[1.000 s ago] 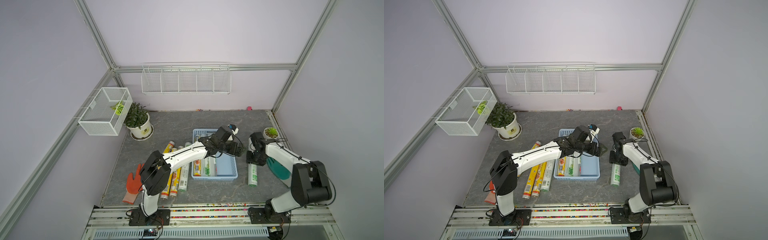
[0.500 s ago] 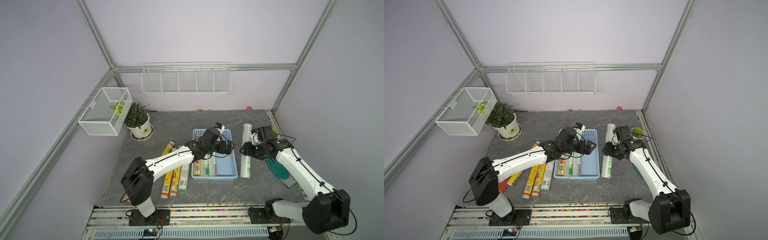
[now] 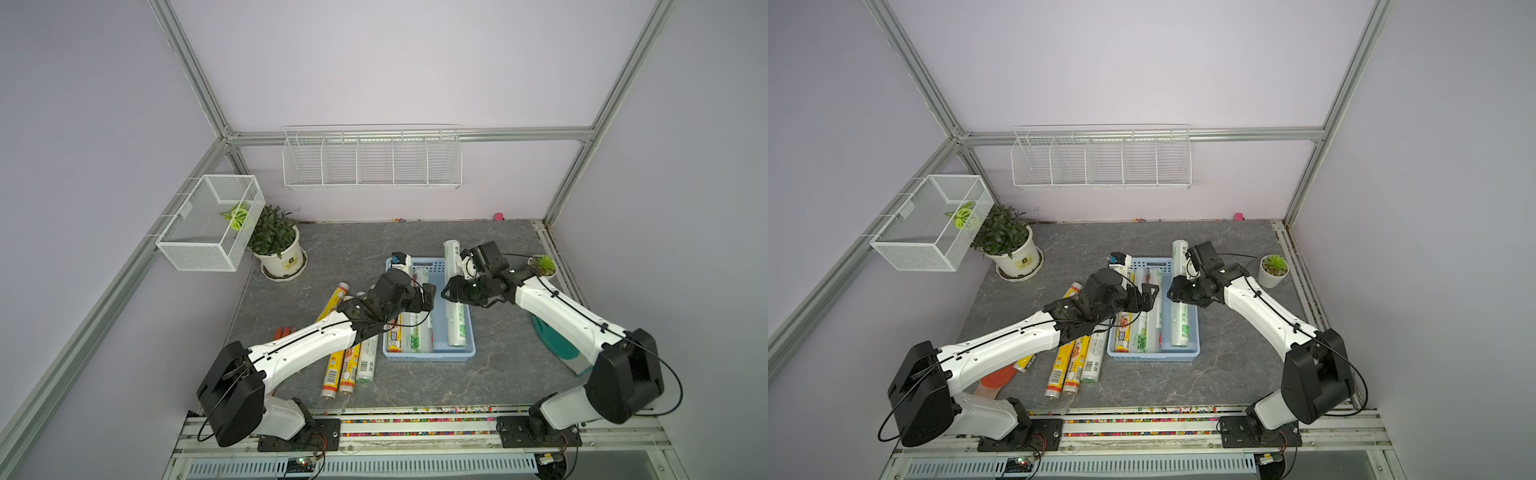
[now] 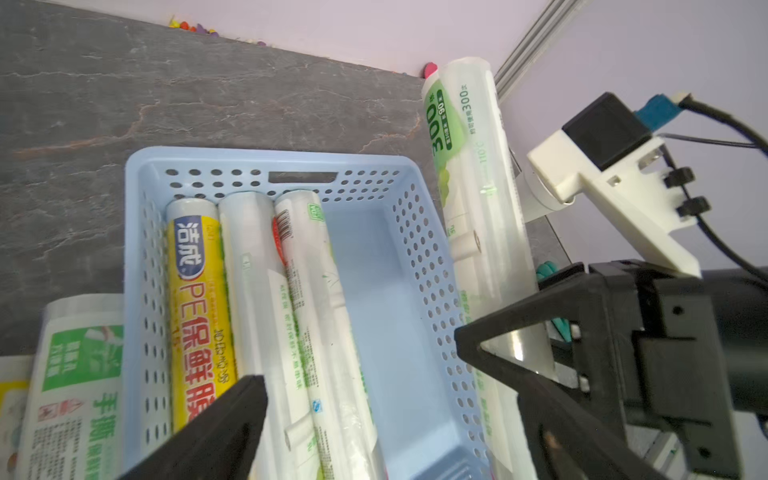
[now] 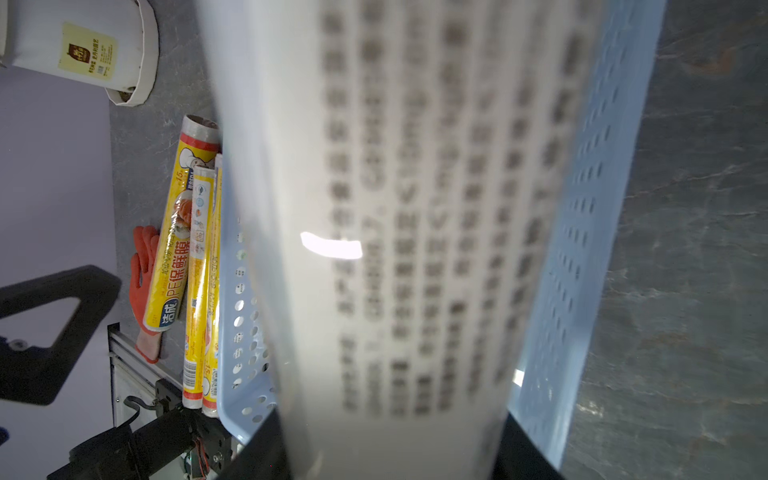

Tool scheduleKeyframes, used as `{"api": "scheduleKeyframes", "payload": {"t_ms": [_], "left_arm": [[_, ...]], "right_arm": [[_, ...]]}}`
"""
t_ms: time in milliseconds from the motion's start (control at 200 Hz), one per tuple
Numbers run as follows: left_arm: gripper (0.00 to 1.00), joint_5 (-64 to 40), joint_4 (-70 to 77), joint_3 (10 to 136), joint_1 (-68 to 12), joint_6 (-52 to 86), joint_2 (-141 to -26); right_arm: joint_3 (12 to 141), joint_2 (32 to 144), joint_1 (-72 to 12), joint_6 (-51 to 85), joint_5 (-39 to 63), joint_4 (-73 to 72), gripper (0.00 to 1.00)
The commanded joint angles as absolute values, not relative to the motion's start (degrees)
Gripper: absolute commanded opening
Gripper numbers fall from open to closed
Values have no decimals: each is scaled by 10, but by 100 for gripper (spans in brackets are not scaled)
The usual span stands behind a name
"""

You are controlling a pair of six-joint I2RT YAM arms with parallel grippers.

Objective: Put the plastic wrap into the basket
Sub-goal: Pick up the plastic wrap from the center of the board, then place the plastic wrap in the basket.

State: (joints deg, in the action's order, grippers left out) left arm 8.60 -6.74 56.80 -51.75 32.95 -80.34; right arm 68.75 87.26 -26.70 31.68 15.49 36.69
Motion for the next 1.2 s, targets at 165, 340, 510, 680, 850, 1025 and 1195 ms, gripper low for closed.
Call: {"api": "scheduleKeyframes", "payload": {"t_ms": [165, 340, 510, 680, 850, 1025, 1195], "left_arm": [[100, 104, -66, 550, -510, 339, -785], [100, 111, -65, 547, -509, 344, -782], [100, 112, -66, 547, -509, 347, -785], [100, 110, -68, 548, -509, 348, -787], [100, 112, -72, 553, -509, 348, -790], [100, 108, -71, 555, -509, 348, -794], [100, 105, -70, 558, -509, 348, -798]], "right_arm": [[736, 955, -296, 325, 109, 368, 44], [752, 1010, -305, 339, 114, 386, 44], [754, 1039, -309, 349, 118, 384, 44], [773, 1056, -319, 352, 60, 429, 46], [768, 1060, -322, 360, 67, 419, 49], [764, 1061, -322, 361, 77, 410, 50], [759, 1067, -322, 372, 76, 406, 52]]}}
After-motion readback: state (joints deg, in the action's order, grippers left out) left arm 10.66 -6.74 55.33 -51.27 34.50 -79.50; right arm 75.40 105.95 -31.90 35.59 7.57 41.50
